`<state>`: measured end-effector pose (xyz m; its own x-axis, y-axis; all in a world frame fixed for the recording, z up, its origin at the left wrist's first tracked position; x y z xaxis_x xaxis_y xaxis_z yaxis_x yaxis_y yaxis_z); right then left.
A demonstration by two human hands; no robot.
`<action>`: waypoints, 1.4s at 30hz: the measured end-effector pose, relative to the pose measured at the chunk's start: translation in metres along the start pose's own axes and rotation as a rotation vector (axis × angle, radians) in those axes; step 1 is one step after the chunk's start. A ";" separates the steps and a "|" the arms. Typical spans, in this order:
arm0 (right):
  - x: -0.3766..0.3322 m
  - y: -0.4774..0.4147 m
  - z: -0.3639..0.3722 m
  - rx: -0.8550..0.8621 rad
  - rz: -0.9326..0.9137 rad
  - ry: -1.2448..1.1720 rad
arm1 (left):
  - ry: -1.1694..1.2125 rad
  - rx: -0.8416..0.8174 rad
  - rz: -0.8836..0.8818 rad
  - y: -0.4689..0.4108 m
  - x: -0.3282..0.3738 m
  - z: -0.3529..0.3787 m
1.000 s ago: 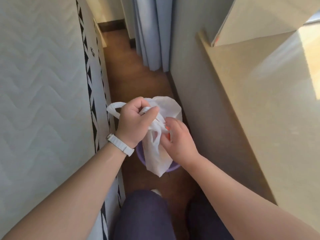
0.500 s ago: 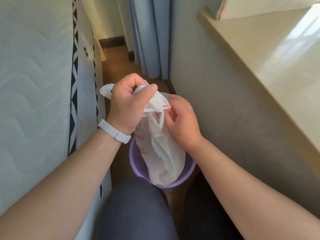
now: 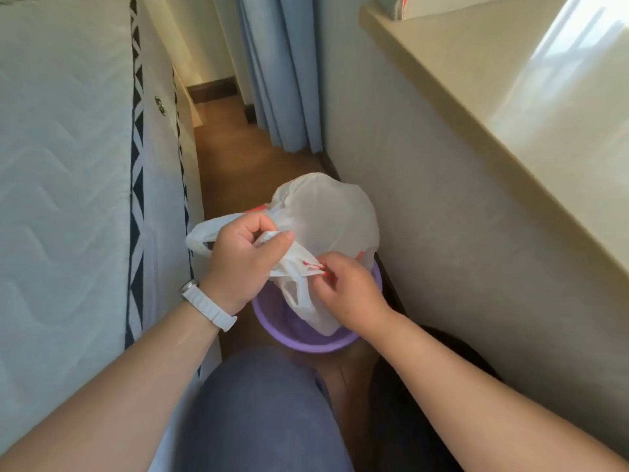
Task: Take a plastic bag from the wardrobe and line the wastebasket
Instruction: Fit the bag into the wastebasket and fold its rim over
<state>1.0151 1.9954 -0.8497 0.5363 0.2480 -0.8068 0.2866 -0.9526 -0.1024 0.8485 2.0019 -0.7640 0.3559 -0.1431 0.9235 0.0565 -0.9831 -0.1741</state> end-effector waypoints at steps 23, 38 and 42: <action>0.017 -0.055 -0.010 0.156 -0.210 0.390 | -0.704 -0.200 -0.139 0.002 -0.069 0.005; 0.075 -0.043 0.042 -0.343 -0.063 0.481 | -1.005 -0.343 -0.322 0.003 -0.115 0.004; 0.090 -0.043 0.054 -0.490 0.021 0.467 | -1.031 -0.417 -0.354 0.006 -0.121 0.003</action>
<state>1.0083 2.0490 -0.9487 0.8010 0.3857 -0.4580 0.5401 -0.7954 0.2748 0.8089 2.0141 -0.8782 0.9816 0.1190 0.1493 0.0620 -0.9383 0.3402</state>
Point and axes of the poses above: each hand's wrist, its own y-axis away from the middle knuckle, its own z-axis out of the palm, x = y × z, the point moved 3 cm from there along -y, towards the middle knuckle
